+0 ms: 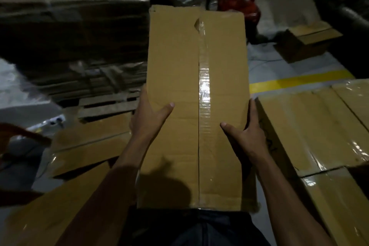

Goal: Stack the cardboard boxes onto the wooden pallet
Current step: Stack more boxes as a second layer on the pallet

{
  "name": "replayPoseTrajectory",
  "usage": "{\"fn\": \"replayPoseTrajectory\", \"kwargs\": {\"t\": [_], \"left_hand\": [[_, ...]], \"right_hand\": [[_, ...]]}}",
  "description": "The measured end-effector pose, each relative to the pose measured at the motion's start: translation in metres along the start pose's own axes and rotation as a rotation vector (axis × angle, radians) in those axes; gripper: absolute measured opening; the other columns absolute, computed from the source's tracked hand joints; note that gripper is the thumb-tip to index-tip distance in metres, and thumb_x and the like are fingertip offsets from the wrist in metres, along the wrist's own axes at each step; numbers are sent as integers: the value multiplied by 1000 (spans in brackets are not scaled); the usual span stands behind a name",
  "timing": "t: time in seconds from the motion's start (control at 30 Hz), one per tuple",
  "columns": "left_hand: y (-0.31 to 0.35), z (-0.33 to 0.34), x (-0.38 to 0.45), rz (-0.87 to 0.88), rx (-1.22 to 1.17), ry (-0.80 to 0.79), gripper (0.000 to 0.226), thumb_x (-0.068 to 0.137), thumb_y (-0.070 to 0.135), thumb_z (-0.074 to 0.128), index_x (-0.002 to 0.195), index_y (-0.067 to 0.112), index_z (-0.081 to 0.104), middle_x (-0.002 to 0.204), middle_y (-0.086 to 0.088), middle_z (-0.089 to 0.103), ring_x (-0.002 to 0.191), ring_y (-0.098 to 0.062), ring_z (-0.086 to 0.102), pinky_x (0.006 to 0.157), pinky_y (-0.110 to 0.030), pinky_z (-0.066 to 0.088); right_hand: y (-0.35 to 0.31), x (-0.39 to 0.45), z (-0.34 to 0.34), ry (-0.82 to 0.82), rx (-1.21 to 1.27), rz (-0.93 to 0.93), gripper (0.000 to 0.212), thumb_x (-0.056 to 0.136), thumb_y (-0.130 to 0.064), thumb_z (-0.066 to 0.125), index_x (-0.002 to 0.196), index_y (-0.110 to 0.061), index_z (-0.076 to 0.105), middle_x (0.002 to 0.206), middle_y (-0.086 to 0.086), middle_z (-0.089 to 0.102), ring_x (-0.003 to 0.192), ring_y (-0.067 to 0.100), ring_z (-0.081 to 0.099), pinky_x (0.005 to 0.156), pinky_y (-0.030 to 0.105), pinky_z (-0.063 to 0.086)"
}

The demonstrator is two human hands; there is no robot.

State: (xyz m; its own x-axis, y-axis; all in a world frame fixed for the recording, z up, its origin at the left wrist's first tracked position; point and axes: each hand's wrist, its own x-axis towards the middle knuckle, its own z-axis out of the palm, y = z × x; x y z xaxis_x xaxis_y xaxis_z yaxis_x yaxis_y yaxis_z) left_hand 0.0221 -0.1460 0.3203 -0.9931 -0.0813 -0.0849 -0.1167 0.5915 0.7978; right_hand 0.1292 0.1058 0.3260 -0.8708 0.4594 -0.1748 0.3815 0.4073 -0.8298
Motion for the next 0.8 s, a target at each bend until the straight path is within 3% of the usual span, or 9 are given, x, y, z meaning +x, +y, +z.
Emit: {"fn": "replayPoseTrajectory", "kwargs": {"t": [0.1,0.27,0.47,0.67,0.8], "left_hand": [[28,36,41,52,15,-69,91,72,68,67,144,49,15,137,5,54,120,-29,56,100,-53,44],[80,108,115,84,-7,-145,97,62,77,61,143,53,14,133,8,58,118,-27,58,98,-55,46],[158,176,201,131,-50,-189,90,71,64,70,144,45,22,117,16,52,110,-22,58,96,-50,49],[226,227,274,172,2,-219,96,64,77,61,144,50,14,135,7,56,118,-31,58,98,-57,45],[259,267,325,186,65,-252,102,70,74,63,152,41,10,144,3,51,126,-32,53,102,-53,42]], "right_hand": [[9,36,-15,61,30,37,108,79,-47,81,157,-46,6,147,-5,47,124,20,52,103,39,40],[24,125,-46,115,59,124,111,68,-65,78,147,-63,0,152,-6,45,132,29,51,109,56,41],[15,241,-94,140,43,138,108,78,-54,79,155,-51,2,148,-1,49,127,30,54,106,48,44],[1,327,-133,214,52,159,107,80,-53,78,155,-51,2,151,-2,46,129,29,51,103,42,42],[0,381,-147,268,61,200,107,79,-55,78,155,-51,3,153,0,45,131,30,49,104,41,39]]}}
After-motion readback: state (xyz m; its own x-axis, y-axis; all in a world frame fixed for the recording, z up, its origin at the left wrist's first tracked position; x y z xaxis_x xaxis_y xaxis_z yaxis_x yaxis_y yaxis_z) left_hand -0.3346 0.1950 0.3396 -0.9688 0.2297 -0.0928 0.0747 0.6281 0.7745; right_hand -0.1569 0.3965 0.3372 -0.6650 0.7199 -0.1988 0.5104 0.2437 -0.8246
